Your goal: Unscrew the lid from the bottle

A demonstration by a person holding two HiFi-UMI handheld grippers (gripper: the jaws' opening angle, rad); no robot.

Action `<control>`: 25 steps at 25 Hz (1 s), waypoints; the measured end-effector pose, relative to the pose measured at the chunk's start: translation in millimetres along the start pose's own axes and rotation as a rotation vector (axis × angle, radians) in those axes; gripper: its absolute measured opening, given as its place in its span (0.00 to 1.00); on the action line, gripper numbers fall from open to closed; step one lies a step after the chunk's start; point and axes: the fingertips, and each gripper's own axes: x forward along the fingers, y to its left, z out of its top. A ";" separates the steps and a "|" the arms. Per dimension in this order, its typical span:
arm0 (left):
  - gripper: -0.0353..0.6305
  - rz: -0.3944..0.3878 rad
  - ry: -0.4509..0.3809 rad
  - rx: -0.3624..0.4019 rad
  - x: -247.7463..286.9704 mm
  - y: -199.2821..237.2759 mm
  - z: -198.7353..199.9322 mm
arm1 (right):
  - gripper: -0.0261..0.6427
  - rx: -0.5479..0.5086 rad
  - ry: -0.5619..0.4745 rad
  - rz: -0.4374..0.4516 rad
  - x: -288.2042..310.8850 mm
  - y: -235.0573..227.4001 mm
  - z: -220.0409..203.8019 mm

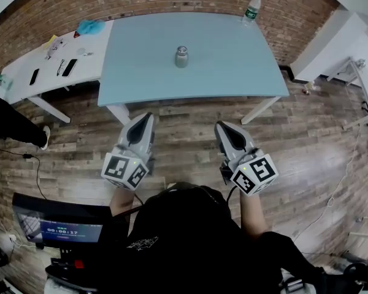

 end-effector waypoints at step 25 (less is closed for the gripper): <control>0.05 -0.008 0.036 -0.022 -6.8 9.2 -14.1 | 0.04 0.018 0.014 -0.019 4.8 4.4 -10.9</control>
